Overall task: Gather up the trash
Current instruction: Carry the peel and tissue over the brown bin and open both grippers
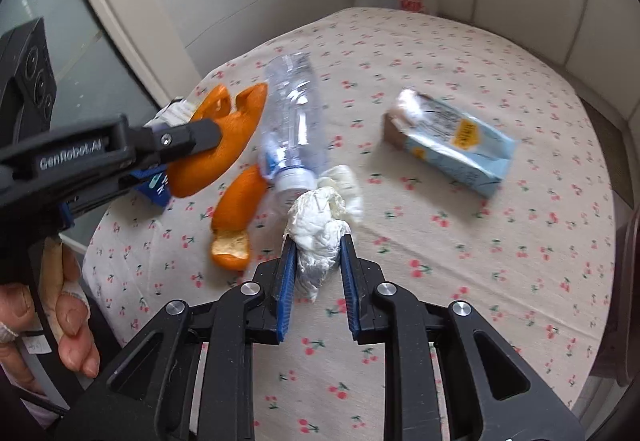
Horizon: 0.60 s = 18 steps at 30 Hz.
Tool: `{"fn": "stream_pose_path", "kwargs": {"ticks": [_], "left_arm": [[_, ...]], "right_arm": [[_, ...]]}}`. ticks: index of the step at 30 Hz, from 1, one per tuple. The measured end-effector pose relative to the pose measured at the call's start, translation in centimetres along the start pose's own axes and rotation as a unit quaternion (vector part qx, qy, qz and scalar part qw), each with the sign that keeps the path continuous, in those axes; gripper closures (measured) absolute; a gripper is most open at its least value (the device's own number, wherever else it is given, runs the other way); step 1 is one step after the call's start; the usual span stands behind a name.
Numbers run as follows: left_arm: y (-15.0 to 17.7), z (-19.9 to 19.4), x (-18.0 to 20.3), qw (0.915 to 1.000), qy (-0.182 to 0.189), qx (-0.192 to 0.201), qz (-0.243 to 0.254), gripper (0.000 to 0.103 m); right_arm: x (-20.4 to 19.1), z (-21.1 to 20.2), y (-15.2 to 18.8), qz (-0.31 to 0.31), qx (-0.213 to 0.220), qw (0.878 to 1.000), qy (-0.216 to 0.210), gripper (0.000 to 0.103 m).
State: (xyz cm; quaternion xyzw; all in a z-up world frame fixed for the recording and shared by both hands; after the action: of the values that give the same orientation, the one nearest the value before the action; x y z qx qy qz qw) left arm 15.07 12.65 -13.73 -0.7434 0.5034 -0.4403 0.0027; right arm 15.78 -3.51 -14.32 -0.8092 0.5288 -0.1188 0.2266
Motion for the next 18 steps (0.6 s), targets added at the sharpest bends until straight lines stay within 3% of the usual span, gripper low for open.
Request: {"fn": "stream_pose_path", "kwargs": {"ticks": [11, 18], "left_arm": [[1.7, 2.9, 5.5, 0.9984, 0.022, -0.033, 0.040, 0.082], [3.1, 5.8, 10.9, 0.9944, 0.049, -0.061, 0.072, 0.082]], "right_arm": [[6.5, -2.8, 0.7, 0.071, 0.034, 0.996, 0.045, 0.082], [12.2, -4.6, 1.7, 0.124, 0.054, 0.988, 0.080, 0.082]]}}
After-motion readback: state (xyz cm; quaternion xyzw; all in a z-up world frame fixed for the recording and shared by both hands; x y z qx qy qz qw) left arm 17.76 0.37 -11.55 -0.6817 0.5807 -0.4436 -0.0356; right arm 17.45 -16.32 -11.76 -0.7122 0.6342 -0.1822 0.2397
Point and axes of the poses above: each gripper's, at about its wrist camera, not at the fingertips, and z roughly the way its jaws point, x to its right, y to its underside, the point moved 4 cm from there along z, roughly the way its jaws point, and after that the axes turned 8 degrees about y, right-handed, at the moved point
